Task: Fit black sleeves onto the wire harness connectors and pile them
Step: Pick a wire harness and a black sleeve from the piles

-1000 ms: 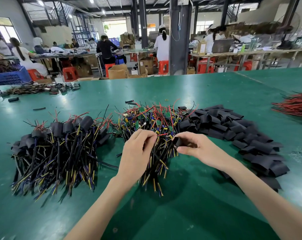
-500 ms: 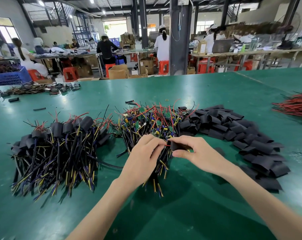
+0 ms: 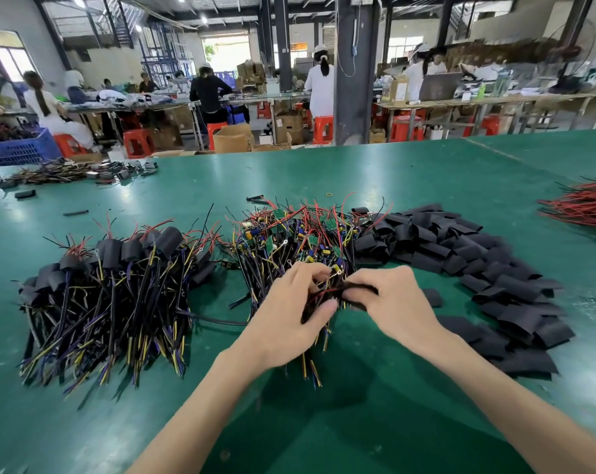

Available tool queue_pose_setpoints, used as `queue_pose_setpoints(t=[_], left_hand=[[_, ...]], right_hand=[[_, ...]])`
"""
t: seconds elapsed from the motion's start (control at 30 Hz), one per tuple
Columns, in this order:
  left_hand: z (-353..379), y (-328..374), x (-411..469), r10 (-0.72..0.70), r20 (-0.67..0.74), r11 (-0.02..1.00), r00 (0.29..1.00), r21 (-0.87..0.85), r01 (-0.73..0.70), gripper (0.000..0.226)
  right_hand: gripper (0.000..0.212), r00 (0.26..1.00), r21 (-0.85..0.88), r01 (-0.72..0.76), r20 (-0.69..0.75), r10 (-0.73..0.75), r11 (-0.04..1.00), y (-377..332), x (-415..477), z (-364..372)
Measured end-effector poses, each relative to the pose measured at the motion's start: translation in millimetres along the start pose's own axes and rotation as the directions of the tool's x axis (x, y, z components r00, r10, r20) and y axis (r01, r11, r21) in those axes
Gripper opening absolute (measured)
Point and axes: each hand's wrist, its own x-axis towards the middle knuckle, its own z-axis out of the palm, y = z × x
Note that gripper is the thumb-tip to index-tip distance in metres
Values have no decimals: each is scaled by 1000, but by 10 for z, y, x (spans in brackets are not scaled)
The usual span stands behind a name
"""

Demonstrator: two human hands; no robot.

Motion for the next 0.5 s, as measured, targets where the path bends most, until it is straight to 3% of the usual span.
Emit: queue_pose_setpoints(t=[0.07, 0.13, 0.27, 0.4, 0.5], left_hand=[[-78, -96, 5, -59, 83, 995, 995, 83, 52, 54], [-115, -173, 13, -120, 136, 987, 983, 127, 103, 54], [-100, -244, 31, -77, 28, 994, 997, 85, 74, 18], [-118, -222, 56, -91, -99, 995, 991, -37, 88, 8], [-148, -158, 88, -150, -137, 975, 979, -183, 124, 10]], right_hand=[[10, 994, 40, -58, -90, 62, 998, 37, 39, -87], [11, 984, 60, -104, -137, 111, 993, 78, 88, -169], [21, 971, 161, -153, -157, 178, 975, 141, 144, -266], [30, 964, 229, -135, -193, 181, 964, 185, 166, -333], [22, 979, 159, -114, -152, 138, 981, 210, 181, -344]])
